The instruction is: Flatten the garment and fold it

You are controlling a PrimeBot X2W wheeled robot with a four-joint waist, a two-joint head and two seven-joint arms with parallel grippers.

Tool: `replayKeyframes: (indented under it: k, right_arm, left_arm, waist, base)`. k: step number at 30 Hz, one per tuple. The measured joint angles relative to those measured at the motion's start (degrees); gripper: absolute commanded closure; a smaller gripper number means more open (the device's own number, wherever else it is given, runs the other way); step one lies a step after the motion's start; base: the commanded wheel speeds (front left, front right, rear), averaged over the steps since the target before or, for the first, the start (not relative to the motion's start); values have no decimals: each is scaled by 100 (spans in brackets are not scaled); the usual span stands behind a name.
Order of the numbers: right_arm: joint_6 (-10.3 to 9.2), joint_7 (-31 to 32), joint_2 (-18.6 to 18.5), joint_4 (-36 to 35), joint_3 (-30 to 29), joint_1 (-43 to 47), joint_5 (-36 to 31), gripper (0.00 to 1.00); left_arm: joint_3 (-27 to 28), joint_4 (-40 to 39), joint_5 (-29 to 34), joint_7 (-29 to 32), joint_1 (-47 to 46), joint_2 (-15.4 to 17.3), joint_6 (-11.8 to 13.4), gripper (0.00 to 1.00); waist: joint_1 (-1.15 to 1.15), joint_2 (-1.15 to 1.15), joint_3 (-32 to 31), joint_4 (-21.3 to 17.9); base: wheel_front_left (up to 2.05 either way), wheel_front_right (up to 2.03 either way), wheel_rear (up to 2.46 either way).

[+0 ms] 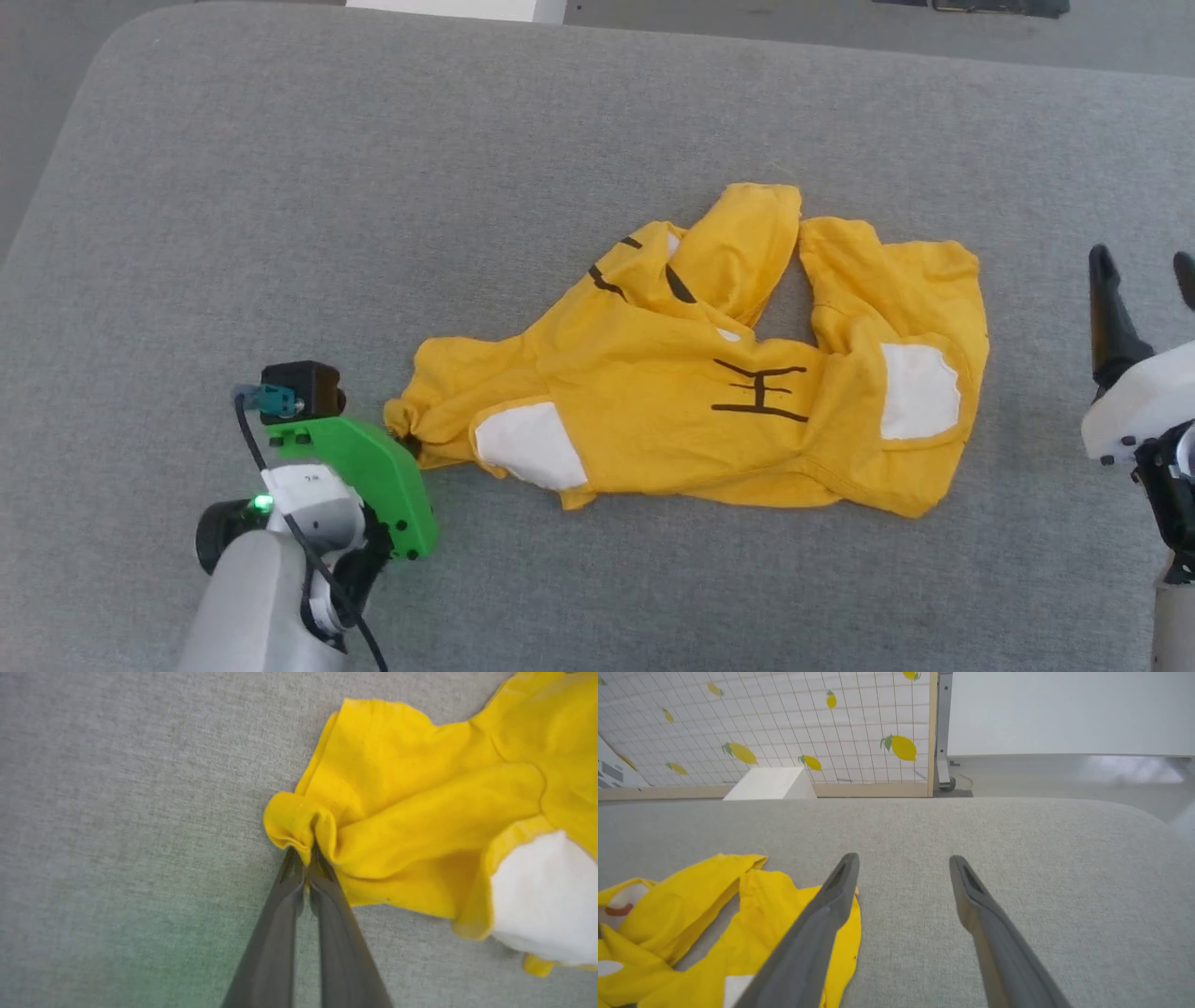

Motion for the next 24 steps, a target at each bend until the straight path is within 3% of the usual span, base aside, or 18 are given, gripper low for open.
replayKeyframes:
  k: [4, 7, 12, 24]
  right_arm:
    - [0, 647, -237, 404, 188, -80, -202, 0]
    - [0, 1501, -421, 759, 547, -272, -234, 0]
    - [0, 2495, -887, 1143, 1133, -748, -299, 0]
    - [-19, 3475, -1677, 1396, 2302, -998, 269, 0]
  left_arm:
    - [146, -266, -201, -493, 191, -176, 10, 100]
    - [253, -609, -352, -811, 443, -287, 97, 100]
    - [225, -1049, -477, -945, 764, -345, 263, 100]
    - [-40, -1171, -680, -1036, 911, -396, 403, 100]
  waist:
    - [0, 0, -20, 100]
    - [0, 0, -18, 162]
    - [0, 0, 62, 301]
    - [0, 0, 351, 626]
  base:
    - [0, 0, 0]
    - [0, 0, 0]
    - [0, 0, 0]
    - [0, 0, 0]
